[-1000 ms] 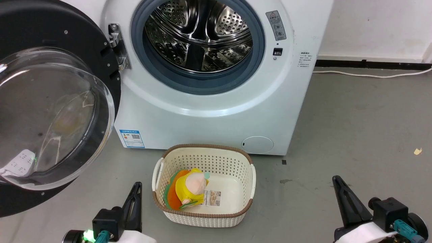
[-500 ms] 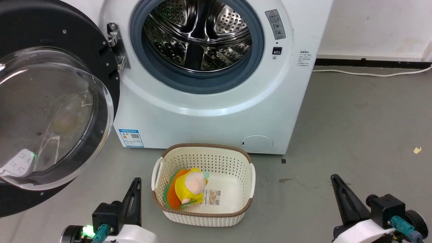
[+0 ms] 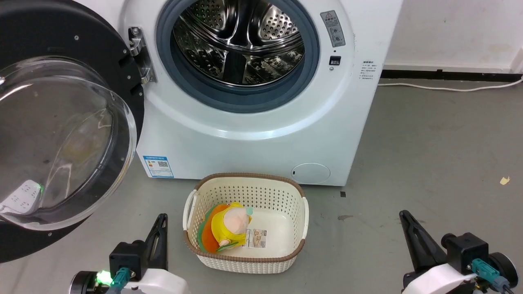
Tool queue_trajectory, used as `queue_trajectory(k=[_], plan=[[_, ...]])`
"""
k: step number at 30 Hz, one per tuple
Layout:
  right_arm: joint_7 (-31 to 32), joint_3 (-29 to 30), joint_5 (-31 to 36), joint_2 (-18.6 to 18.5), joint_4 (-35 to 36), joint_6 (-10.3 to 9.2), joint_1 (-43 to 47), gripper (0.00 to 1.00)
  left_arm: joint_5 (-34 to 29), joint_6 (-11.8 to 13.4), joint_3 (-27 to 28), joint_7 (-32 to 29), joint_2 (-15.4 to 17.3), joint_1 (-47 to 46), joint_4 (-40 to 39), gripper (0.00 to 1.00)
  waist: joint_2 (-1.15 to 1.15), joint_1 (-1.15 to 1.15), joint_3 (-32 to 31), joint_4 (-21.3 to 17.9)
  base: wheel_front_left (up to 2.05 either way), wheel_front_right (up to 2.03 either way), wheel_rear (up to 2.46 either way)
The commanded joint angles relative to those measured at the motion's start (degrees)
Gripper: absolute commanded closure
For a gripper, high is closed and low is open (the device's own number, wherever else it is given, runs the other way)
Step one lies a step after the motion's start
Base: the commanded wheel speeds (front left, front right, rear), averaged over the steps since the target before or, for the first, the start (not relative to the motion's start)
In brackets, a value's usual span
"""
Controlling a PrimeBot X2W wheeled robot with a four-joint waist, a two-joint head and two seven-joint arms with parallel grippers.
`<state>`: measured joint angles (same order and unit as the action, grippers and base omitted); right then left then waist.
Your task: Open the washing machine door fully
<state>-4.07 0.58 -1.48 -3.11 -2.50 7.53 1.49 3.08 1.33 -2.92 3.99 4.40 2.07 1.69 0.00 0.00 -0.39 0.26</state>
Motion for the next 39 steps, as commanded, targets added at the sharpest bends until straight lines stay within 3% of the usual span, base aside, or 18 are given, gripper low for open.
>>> queue_trajectory(k=[1,39], plan=[[0.34,-0.16,0.31,0.18,0.61,-0.03,-0.96,1.0,-0.5,-0.19,0.32,-0.29,-0.22,-0.95,-0.38,1.0,0.0,0.0,0.01,-0.01,0.0,0.0,0.0],[4.07,-0.58,1.48,0.24,2.5,-0.04,-1.49,1.0,-3.08,-1.33,2.92,-3.99,-1.52,-2.07,-1.69,1.0,0.0,0.0,0.39,-0.26,0.0,0.0,0.0]])
